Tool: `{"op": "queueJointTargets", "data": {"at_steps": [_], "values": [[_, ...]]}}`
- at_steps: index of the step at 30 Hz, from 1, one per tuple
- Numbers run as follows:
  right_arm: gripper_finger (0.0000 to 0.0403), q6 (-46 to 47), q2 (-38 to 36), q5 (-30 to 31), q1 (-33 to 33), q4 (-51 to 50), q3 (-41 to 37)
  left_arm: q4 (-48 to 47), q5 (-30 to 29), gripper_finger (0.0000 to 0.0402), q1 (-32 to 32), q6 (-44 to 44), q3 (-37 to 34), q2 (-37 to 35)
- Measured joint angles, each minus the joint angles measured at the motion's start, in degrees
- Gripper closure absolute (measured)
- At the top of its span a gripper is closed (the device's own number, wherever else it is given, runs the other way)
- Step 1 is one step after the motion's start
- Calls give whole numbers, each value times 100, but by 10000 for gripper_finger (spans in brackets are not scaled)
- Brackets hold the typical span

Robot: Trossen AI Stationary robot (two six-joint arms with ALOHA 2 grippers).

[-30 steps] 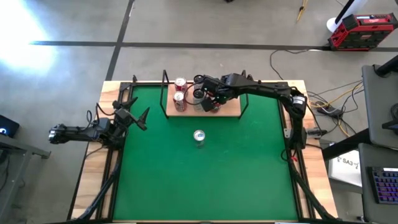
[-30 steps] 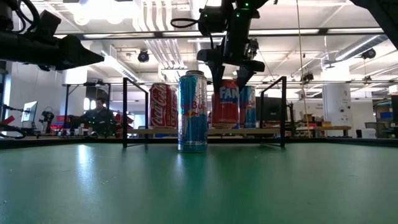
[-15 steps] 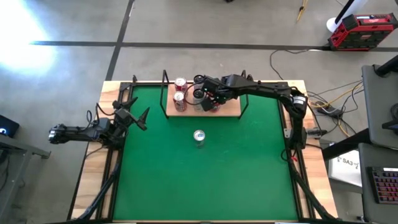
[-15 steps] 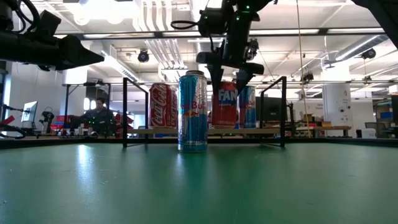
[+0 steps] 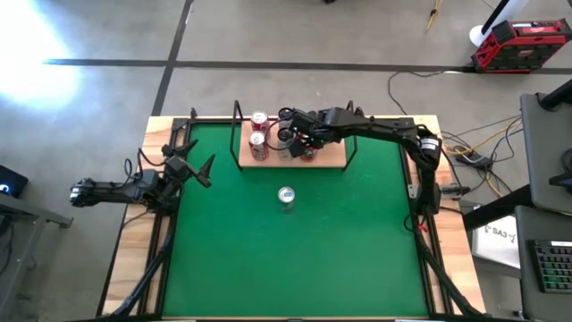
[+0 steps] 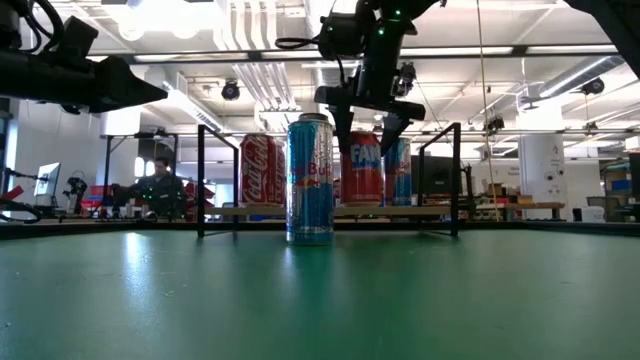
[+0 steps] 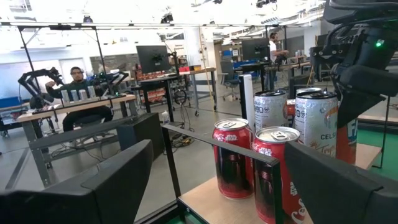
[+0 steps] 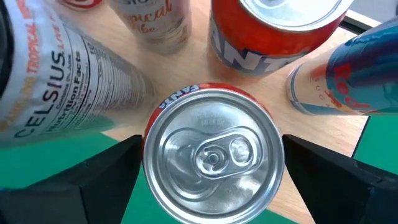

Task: Place canned beverage on shelf
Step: Put the red soda can on the shelf aligned with the other red soda can, then put the blue soda can on the shelf aligned with the other blue soda can

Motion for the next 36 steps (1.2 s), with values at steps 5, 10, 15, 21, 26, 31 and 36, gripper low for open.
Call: {"op": "queueJointTargets", "data": {"at_steps": [5,10,15,21,26,31,36], "values": [[28,155,-97,-50,139,-136,0,-1,0,56,0,0,0,1],[28,488,-292,-153,337,-429,0,1,-1,56,-1,-1,0,0],[28,931,-424,-456,696,-871,0,-1,-1,56,-2,-1,0,-1],[28,1636,-442,-952,1477,-1096,2,-1,-1,56,-2,0,0,-1],[28,2049,-442,-466,2339,-788,2,0,-1,56,-1,-1,0,-1],[28,2081,-415,632,2968,-245,2,-1,-1,56,-2,-1,0,-1],[28,1606,-148,1182,3253,376,2,0,0,56,-1,0,0,-1]]}}
